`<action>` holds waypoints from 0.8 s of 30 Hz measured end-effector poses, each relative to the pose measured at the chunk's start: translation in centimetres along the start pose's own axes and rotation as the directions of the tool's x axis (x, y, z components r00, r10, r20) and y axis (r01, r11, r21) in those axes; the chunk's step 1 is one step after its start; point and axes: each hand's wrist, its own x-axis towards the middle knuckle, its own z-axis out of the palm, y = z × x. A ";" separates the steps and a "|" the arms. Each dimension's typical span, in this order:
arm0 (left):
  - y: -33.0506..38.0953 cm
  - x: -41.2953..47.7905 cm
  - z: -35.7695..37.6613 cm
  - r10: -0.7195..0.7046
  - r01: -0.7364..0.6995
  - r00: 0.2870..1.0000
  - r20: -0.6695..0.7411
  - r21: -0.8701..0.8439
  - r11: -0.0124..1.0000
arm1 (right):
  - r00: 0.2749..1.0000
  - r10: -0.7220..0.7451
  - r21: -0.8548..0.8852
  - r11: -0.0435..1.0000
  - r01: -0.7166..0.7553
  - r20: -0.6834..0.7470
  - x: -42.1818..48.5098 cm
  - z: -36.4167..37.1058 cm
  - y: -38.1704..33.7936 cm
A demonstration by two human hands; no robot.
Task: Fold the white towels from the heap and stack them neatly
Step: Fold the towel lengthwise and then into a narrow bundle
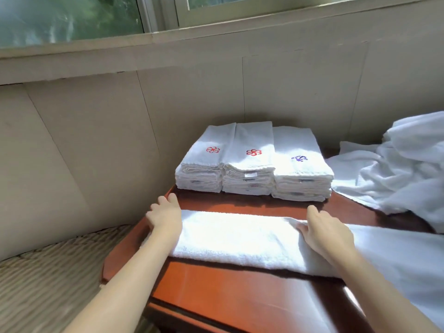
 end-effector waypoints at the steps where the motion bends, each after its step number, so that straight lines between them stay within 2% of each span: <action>1: 1.1 -0.5 -0.4 0.074 -0.072 0.997 -0.037 0.029 0.997 | 1.000 0.009 -0.009 1.000 -0.009 0.008 -0.5 -0.4 0.8; 2: 2.5 -1.2 -0.7 0.179 -0.178 0.983 -0.049 0.016 0.984 | 0.999 0.032 -0.002 0.999 -0.032 0.026 -0.9 -0.9 1.6; 4: 5.9 -3.0 -1.2 0.415 -0.410 0.910 -0.010 -0.183 0.893 | 0.991 0.102 0.026 0.994 -0.105 0.081 -1.8 -2.0 3.1; 6: 9.0 -5.1 -1.8 0.562 -0.492 0.824 0.073 -0.403 0.772 | 0.976 0.163 0.052 0.984 -0.172 0.145 -2.8 -3.1 4.4; 7: 10.2 -5.9 -2.1 0.587 -0.501 0.805 0.086 -0.431 0.750 | 0.965 0.191 0.056 0.977 -0.204 0.178 -3.3 -3.6 5.2; 11: 12.1 -7.4 -2.4 0.478 -0.413 0.878 0.041 -0.442 0.796 | 0.888 0.270 0.061 0.947 -0.314 0.373 -4.9 -5.8 8.2; 13: 12.4 -7.7 -2.7 0.439 -0.366 0.897 0.055 -0.465 0.806 | 0.866 0.223 0.073 0.956 -0.284 0.447 -5.5 -6.9 9.1; 15: 13.2 -8.2 -3.4 0.411 -0.343 0.907 0.091 -0.407 0.847 | 0.856 0.169 0.063 0.972 -0.228 0.489 -6.1 -8.1 9.3; 17: 14.7 -8.9 -4.0 0.349 -0.306 0.925 0.148 -0.253 0.918 | 0.848 0.123 0.039 0.985 -0.167 0.516 -6.7 -9.0 9.1; 19: 16.5 -9.8 -4.6 0.271 -0.233 0.941 0.201 -0.195 0.953 | 0.832 0.086 0.056 0.989 -0.139 0.549 -7.2 -9.4 9.0; 21: 18.5 -10.6 -4.7 0.224 -0.159 0.939 0.261 -0.247 0.956 | 0.839 0.073 0.086 0.986 -0.141 0.540 -7.6 -9.5 9.4; 24: 20.7 -12.5 -4.7 0.155 -0.051 0.947 0.283 -0.343 0.938 | 0.881 0.160 0.129 0.962 -0.241 0.446 -8.0 -9.9 10.7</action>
